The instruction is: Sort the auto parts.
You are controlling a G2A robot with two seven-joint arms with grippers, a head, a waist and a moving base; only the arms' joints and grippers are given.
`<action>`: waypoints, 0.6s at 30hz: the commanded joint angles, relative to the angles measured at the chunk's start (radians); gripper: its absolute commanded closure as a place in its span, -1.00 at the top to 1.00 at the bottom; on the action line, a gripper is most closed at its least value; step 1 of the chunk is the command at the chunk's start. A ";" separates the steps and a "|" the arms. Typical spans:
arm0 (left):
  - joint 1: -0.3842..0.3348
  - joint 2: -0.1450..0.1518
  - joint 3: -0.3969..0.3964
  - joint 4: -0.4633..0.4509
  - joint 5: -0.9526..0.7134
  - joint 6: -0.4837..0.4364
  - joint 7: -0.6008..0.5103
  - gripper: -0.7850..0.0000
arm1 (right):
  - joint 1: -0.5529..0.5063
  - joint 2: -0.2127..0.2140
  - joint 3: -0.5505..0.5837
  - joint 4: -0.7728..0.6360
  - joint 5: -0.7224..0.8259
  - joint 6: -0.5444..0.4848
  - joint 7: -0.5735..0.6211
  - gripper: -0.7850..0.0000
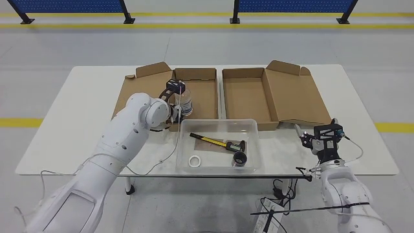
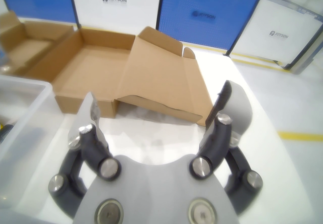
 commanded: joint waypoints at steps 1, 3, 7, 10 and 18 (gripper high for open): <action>0.000 -0.001 -0.001 0.000 0.003 0.001 0.000 -0.09 | 0.000 0.000 0.000 0.000 0.000 0.000 0.000 1.00; 0.000 -0.001 -0.004 0.001 0.003 0.003 -0.001 0.00 | 0.000 0.000 0.000 0.000 0.000 0.000 0.000 1.00; 0.001 -0.002 -0.007 0.000 0.008 0.001 -0.002 0.51 | 0.000 0.000 0.000 0.000 0.000 0.000 0.000 1.00; 0.001 -0.003 -0.010 -0.003 0.012 0.001 -0.004 0.82 | 0.000 0.000 0.000 0.000 0.000 0.000 0.000 1.00; -0.005 -0.002 -0.027 -0.033 0.021 -0.004 -0.011 0.87 | 0.000 0.000 0.000 0.000 0.000 0.000 0.000 1.00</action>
